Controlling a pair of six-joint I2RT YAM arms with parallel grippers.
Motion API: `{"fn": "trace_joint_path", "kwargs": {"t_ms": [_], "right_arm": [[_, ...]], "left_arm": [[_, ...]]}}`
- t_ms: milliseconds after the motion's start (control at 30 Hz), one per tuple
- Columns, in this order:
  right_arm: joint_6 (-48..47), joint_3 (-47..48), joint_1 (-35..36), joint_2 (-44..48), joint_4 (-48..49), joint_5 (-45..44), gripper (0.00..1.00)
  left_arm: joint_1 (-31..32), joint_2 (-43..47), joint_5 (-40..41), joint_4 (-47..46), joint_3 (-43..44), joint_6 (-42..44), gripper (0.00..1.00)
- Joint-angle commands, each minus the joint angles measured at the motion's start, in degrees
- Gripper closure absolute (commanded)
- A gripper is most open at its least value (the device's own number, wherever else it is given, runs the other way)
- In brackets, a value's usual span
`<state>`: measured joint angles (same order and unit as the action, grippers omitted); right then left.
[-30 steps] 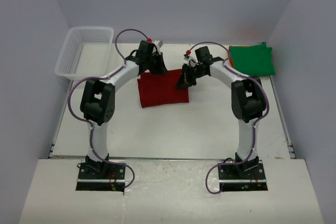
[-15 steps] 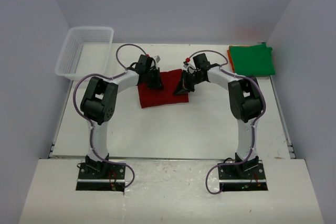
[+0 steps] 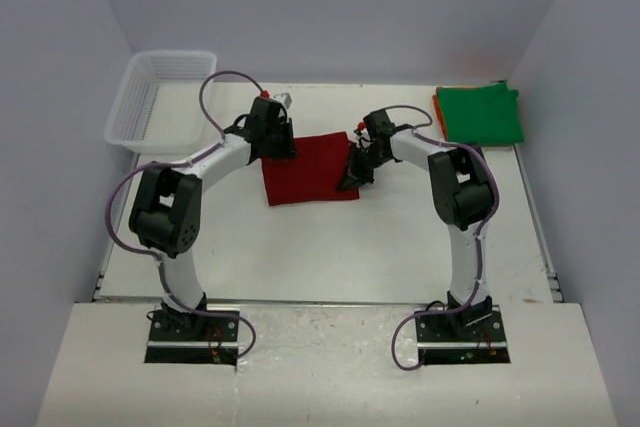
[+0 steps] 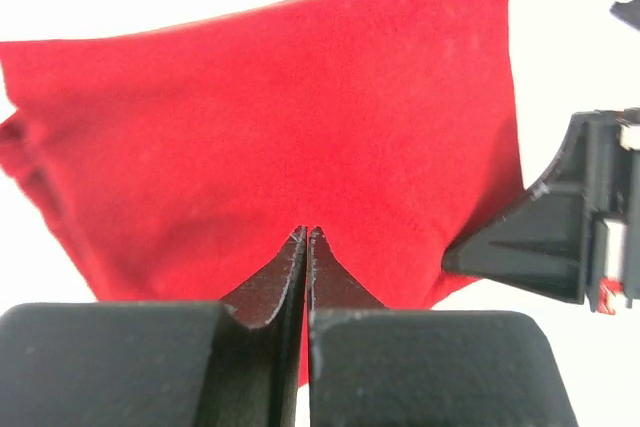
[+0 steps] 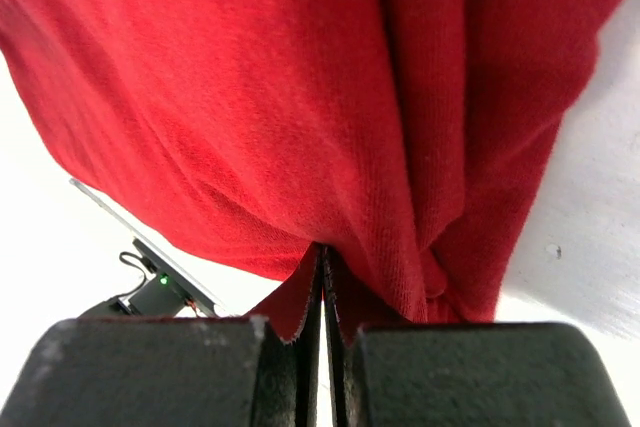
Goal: Fold and stack the t-shirts
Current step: Fold the long partially folded tshirt into a neat square, then smooth out wrinkles on the folded tshirt
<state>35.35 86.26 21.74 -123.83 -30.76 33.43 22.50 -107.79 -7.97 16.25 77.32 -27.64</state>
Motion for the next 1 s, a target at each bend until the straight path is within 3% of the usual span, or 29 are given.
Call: {"fn": "trace_joint_path", "kwargs": {"t_ms": [0,233,500,967], "right_arm": [[0.33,0.93,0.24,-1.5,-4.48,-2.23,1.0],[0.85,-1.7,0.24,-0.89,-2.29,-1.7,1.0],[1.12,-1.27,0.24,0.52,-4.04,-4.86,1.0],[1.03,0.93,0.15,-0.71,-9.67,-12.16,1.0]], "left_arm": [[0.43,7.14,3.75,0.8,-3.13,-0.3,1.0],[0.88,15.41,1.64,-3.68,-14.73,-3.3,1.0],[0.79,14.71,-0.55,-7.37,-22.47,-4.53,1.0],[-2.11,13.22,11.56,2.56,-25.99,-5.85,1.0]]}}
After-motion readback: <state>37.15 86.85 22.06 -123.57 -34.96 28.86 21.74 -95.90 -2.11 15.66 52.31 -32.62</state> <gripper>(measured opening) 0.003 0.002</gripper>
